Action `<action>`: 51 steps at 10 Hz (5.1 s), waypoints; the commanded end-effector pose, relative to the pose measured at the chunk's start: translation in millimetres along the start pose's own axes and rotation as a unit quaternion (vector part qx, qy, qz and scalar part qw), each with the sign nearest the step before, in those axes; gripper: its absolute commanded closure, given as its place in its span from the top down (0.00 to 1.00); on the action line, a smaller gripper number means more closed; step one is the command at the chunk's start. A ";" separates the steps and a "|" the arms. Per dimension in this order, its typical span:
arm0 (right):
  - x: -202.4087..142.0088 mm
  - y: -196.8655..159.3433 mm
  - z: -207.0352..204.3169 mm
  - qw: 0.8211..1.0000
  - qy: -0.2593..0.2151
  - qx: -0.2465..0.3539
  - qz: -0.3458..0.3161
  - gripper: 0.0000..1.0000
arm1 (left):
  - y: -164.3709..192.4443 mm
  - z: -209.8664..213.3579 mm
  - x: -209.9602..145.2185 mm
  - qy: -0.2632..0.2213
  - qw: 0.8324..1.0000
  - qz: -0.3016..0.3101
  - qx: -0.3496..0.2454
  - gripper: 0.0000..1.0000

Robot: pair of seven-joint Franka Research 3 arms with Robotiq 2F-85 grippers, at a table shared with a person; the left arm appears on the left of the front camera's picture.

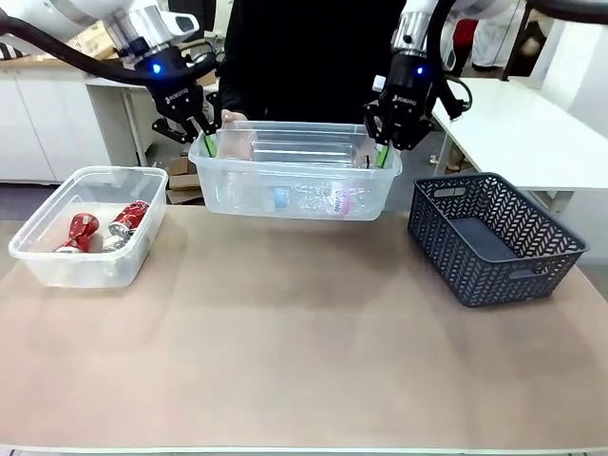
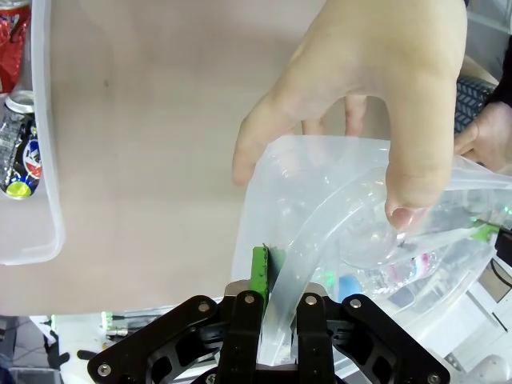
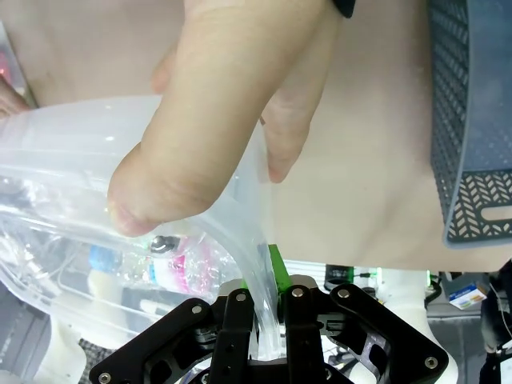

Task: Sort the waste into each basket.
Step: Offer the picked Organizing box to the human, then release the Organizing box you were holding.

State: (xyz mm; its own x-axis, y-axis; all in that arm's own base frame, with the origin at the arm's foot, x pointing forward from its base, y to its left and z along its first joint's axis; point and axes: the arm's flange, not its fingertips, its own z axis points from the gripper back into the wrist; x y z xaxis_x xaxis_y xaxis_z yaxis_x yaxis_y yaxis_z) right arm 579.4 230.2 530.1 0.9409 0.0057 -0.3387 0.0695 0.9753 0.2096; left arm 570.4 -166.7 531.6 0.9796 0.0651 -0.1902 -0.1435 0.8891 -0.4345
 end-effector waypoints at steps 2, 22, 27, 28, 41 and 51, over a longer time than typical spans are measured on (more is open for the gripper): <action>0.4 -1.0 -0.6 1.000 0.000 -0.001 0.007 0.05 | -1.2 -0.5 0.4 -0.002 1.000 -0.006 0.000 0.06; -31.9 -13.1 -8.7 0.996 -0.084 0.012 0.006 1.00 | 8.1 -0.8 -37.1 -0.026 0.999 -0.036 0.001 1.00; -33.0 -11.3 6.9 0.996 -0.086 0.014 -0.010 1.00 | -5.1 4.6 -26.3 -0.012 1.000 -0.024 0.016 1.00; -33.0 -11.3 6.9 0.996 -0.086 0.014 -0.010 1.00 | -5.1 4.6 -26.3 -0.012 1.000 -0.024 0.016 1.00; -337.6 -224.3 -7.5 0.894 -0.169 0.411 0.056 1.00 | 127.8 54.2 -261.1 -0.067 0.959 -0.170 -0.216 1.00; -367.8 -312.9 -50.2 0.765 -0.095 0.622 -0.134 1.00 | 240.7 18.8 -265.8 0.049 0.892 -0.137 -0.429 1.00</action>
State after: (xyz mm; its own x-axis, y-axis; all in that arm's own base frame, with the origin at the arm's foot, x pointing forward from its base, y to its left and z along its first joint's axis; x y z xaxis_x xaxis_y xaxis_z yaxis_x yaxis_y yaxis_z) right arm 217.5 -98.2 571.2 0.8965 -0.2552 -0.3622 0.3640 -0.0421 0.9305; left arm 280.9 48.9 503.2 0.9896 -0.1437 -0.0084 0.0078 0.1114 -0.9937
